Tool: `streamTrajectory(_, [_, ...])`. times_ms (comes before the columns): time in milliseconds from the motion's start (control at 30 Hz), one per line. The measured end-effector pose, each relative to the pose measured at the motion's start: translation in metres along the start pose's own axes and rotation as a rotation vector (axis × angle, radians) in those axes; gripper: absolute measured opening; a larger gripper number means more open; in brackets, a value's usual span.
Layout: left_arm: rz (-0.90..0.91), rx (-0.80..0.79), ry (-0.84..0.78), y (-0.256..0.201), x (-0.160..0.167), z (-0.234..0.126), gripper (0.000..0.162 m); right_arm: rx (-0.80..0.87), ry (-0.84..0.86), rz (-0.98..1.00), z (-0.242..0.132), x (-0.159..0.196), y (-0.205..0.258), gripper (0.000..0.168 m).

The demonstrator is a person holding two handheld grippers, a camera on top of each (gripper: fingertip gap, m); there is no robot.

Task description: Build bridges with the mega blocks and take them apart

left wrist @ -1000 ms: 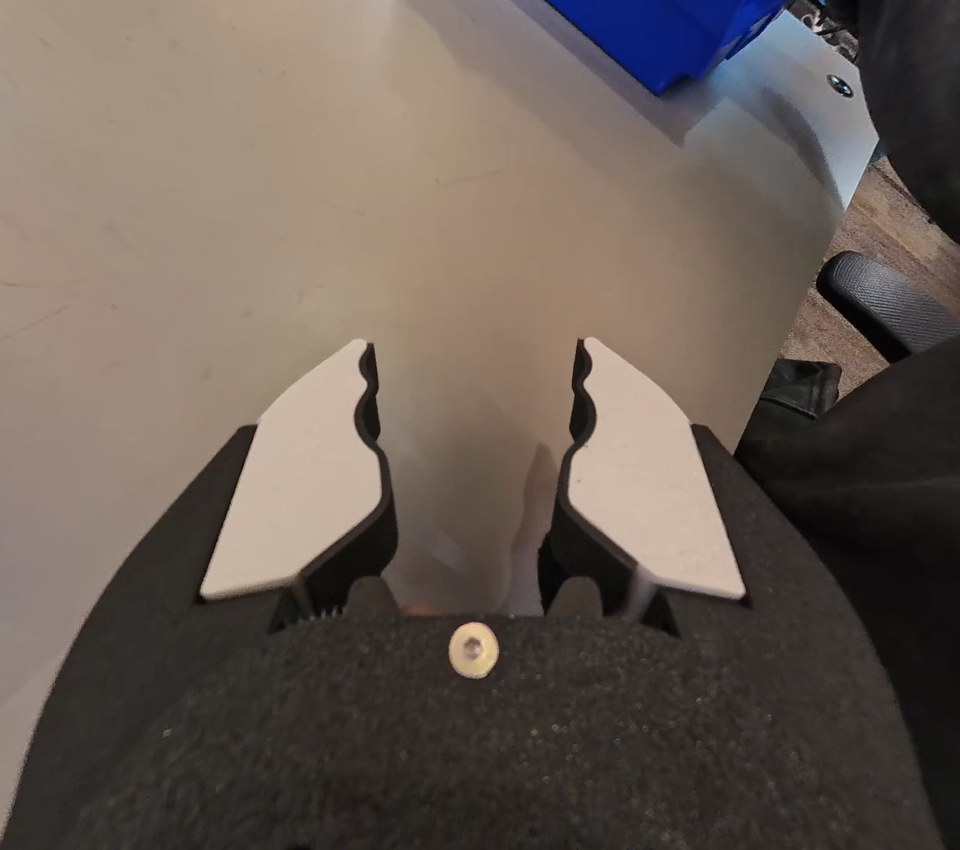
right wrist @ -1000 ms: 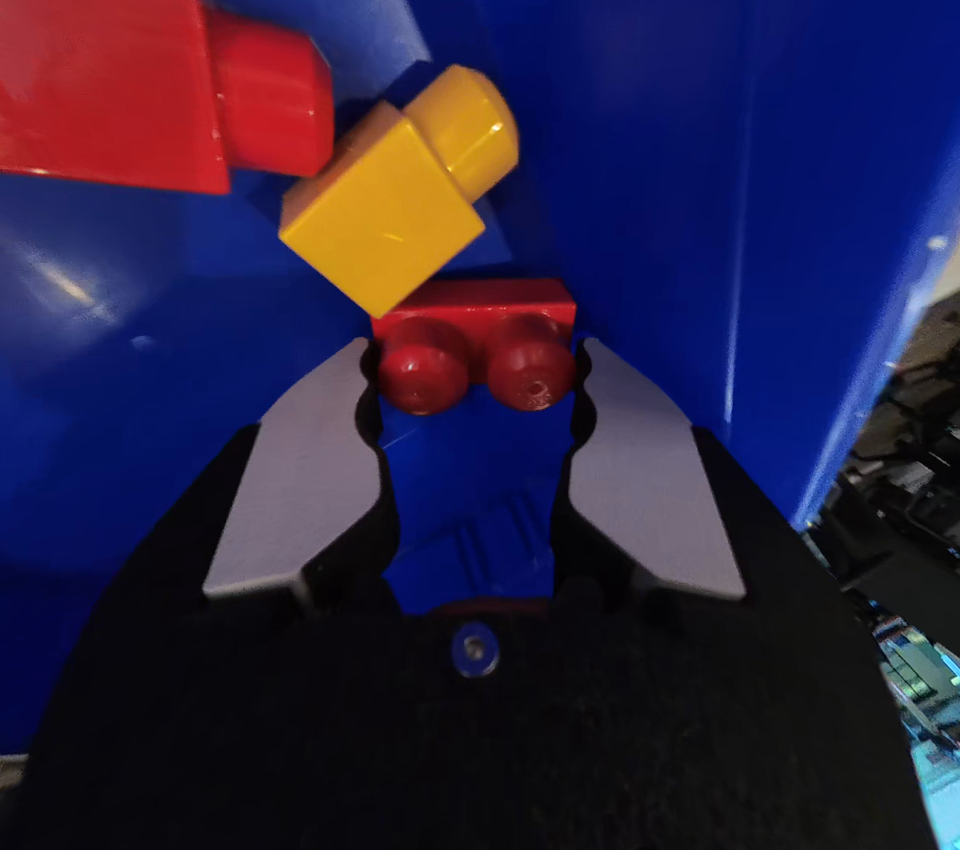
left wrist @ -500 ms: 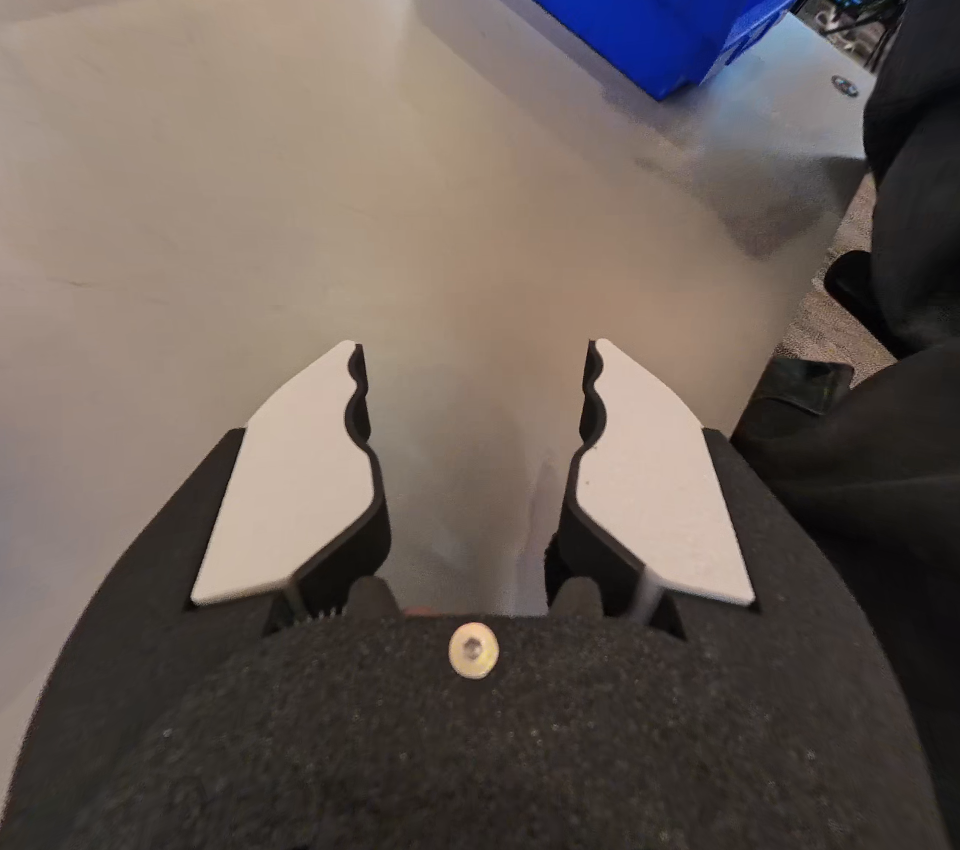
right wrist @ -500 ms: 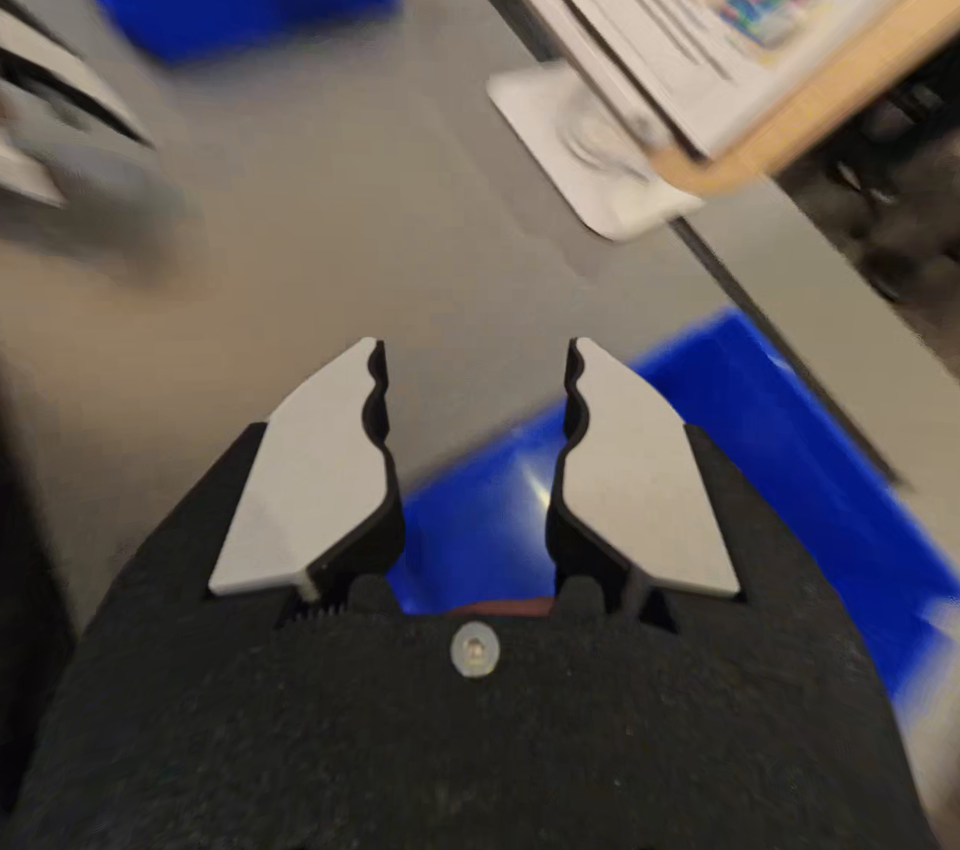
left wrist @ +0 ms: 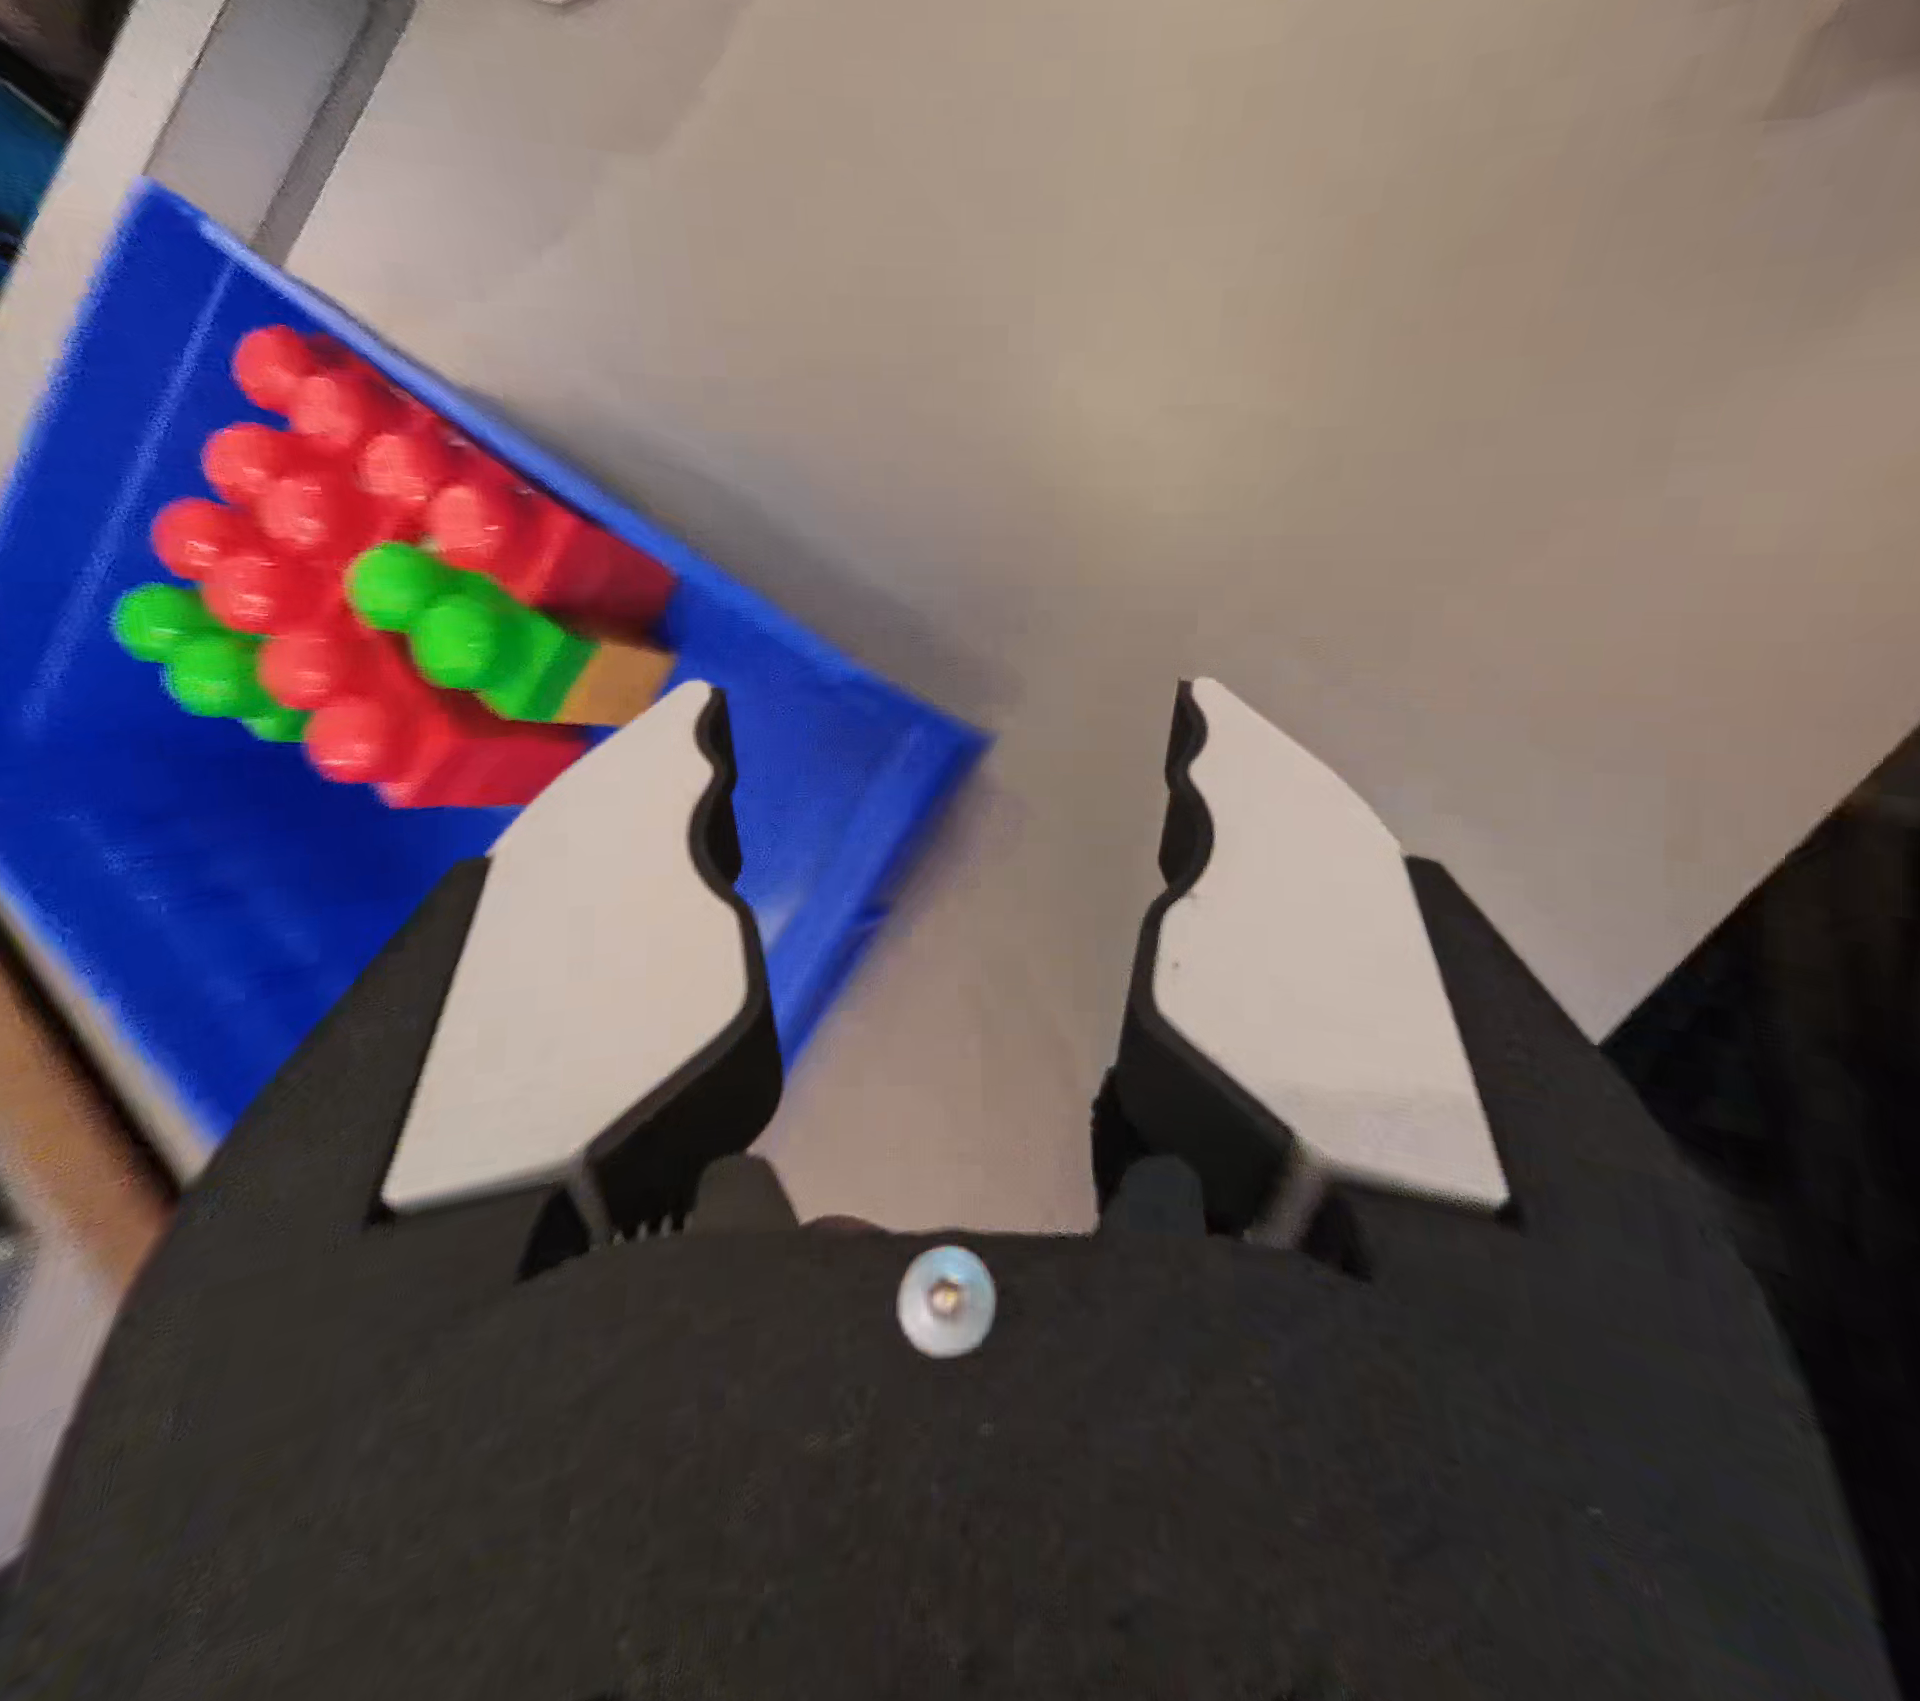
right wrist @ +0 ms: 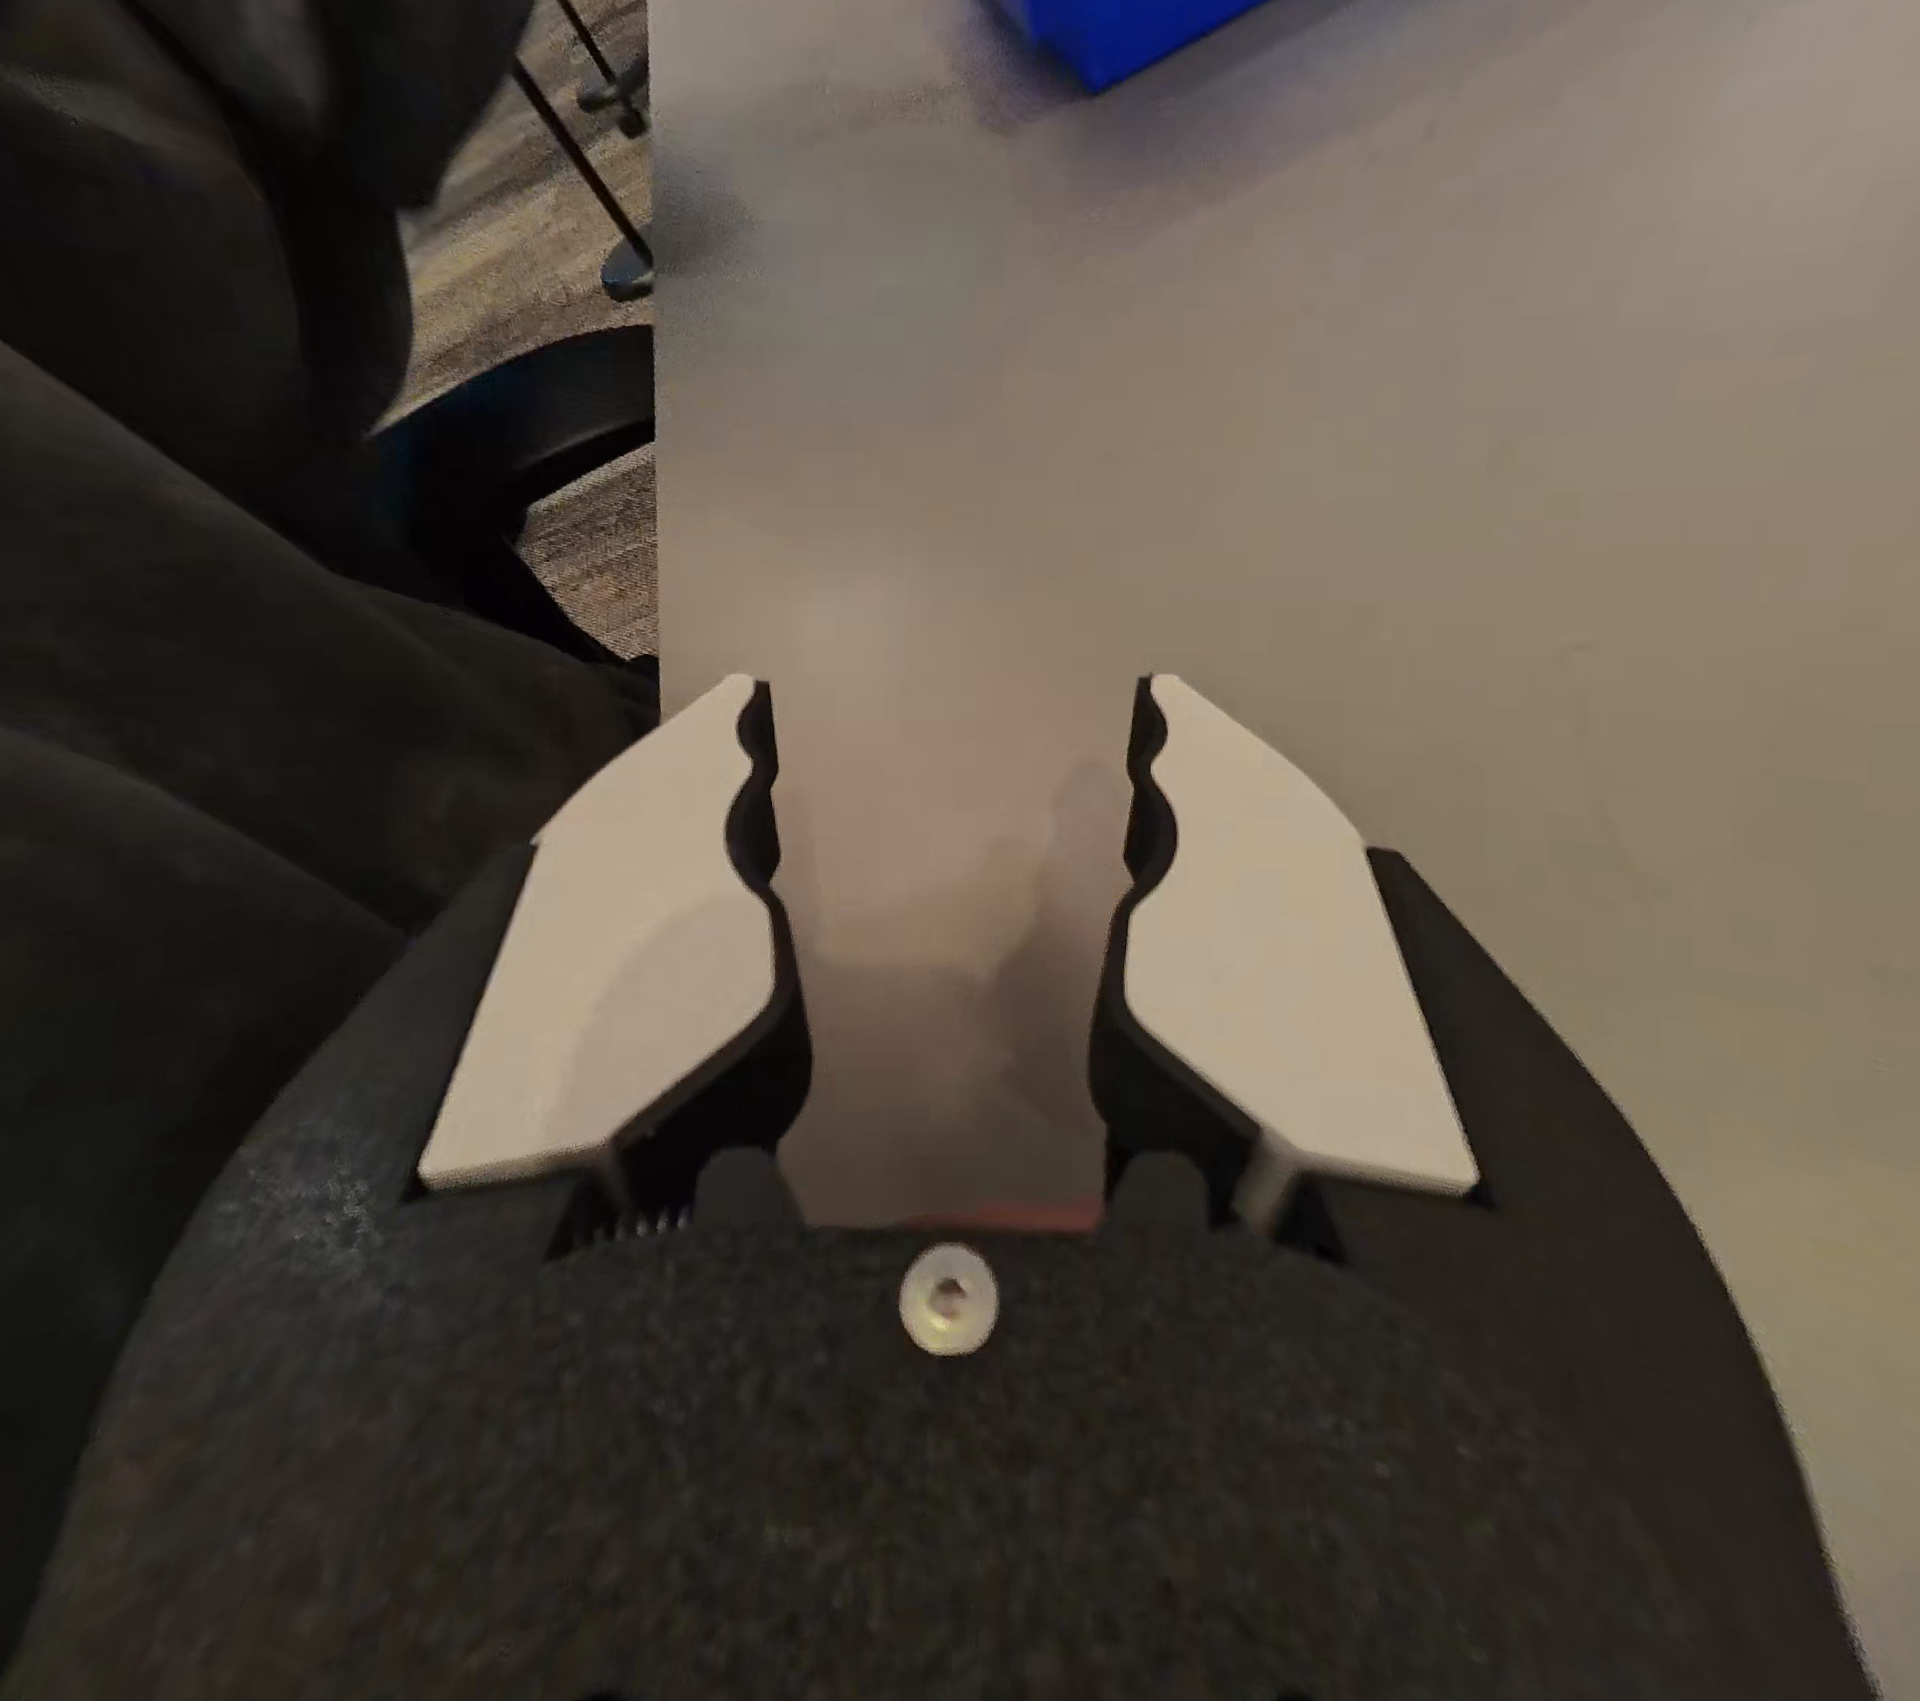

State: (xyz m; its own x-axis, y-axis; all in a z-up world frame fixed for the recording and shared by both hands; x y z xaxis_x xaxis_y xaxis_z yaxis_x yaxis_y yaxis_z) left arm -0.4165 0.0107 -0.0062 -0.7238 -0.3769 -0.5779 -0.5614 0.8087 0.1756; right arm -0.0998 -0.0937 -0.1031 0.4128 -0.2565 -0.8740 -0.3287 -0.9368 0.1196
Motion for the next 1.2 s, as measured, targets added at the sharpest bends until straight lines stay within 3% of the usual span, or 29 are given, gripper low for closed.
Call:
streamTrajectory(167, [0.185, 0.049, 0.224, 0.08, -0.024, 0.009, 0.079, 0.019, -0.047, 0.039, -0.016, -0.004, -0.004, 0.064])
streamTrajectory(433, [0.411, 0.14, 0.517, 0.17, -0.04, 0.071, 0.081, 0.061, -0.043, 0.108, -0.021, 0.004, -0.009, 0.063])
streamTrajectory(667, [0.548, 0.181, 0.64, 0.19, -0.038, 0.103, 0.081, 0.069, -0.006, 0.152, -0.018, 0.011, -0.014, 0.062])
streamTrajectory(1000, [0.538, 0.23, 0.688, 0.198, -0.015, 0.13, 0.078, 0.007, 0.0, 0.189, -0.01, 0.015, -0.025, 0.061])
streamTrajectory(1200, [0.502, 0.25, 0.669, 0.198, -0.012, 0.124, 0.077, -0.017, -0.004, 0.198, -0.008, 0.016, -0.026, 0.059])
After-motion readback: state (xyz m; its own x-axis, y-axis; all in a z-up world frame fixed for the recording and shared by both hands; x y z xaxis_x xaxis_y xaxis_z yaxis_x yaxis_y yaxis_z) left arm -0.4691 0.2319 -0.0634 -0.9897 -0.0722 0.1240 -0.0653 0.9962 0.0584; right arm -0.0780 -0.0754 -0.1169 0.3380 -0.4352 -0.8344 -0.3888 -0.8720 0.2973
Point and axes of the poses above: each gripper's, where its closed fingertips meet, z out along the fingers, x out of its underside, y = z × x across the jaws, the point moved 9 cm from there along -z, back along the fingers, and after that the axes turned 14 degrees about -z, right-handed, at the moved point
